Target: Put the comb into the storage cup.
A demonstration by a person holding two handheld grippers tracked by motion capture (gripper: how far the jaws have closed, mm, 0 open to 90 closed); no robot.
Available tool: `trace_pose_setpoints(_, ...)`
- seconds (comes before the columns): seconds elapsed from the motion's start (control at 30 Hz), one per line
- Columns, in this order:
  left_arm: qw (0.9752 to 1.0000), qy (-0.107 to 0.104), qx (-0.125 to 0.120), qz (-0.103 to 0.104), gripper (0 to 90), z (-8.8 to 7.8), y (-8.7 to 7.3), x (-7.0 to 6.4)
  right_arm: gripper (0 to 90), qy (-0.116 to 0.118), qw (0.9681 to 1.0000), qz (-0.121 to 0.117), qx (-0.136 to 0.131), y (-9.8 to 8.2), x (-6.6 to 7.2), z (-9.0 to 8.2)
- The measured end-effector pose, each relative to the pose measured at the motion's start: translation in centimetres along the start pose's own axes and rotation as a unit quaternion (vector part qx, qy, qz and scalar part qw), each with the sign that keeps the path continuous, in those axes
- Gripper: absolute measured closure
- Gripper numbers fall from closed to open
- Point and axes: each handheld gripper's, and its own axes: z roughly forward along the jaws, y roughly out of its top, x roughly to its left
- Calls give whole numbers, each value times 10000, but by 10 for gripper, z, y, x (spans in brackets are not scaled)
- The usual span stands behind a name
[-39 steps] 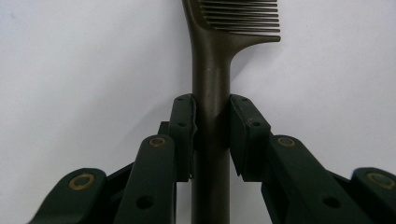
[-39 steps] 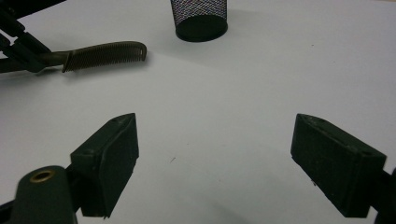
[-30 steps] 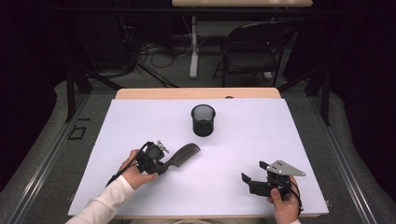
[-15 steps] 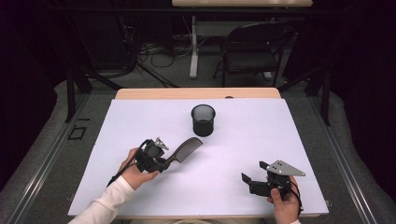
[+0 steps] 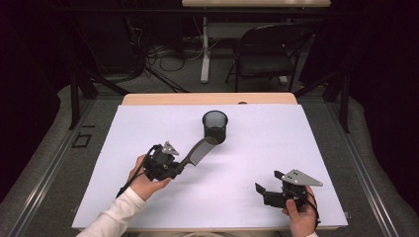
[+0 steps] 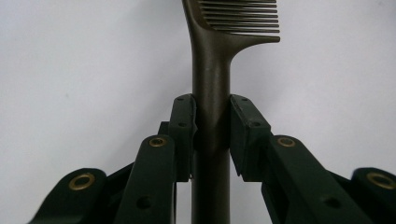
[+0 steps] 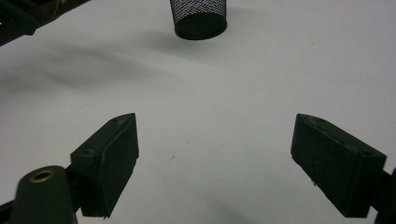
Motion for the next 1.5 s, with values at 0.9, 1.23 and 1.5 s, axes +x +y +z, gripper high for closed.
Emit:
trace_pose_setpoints(0.9, 9904, 29, -1366, -185, 725, -16, 14, -15, 150, -14, 10000, 29, 21, -1, -1, 1)
trace_pose_setpoints(1.23, 9832, 131, -1801, -274, 725, -15, 15, -17, 150, -2, 10000, 18, 25, -1, -1, 1)
trace_pose_setpoints(1.5, 9775, 269, -2077, -238, 725, -13, 12, -23, 150, -11, 10000, 8, 7, -1, -1, 1)
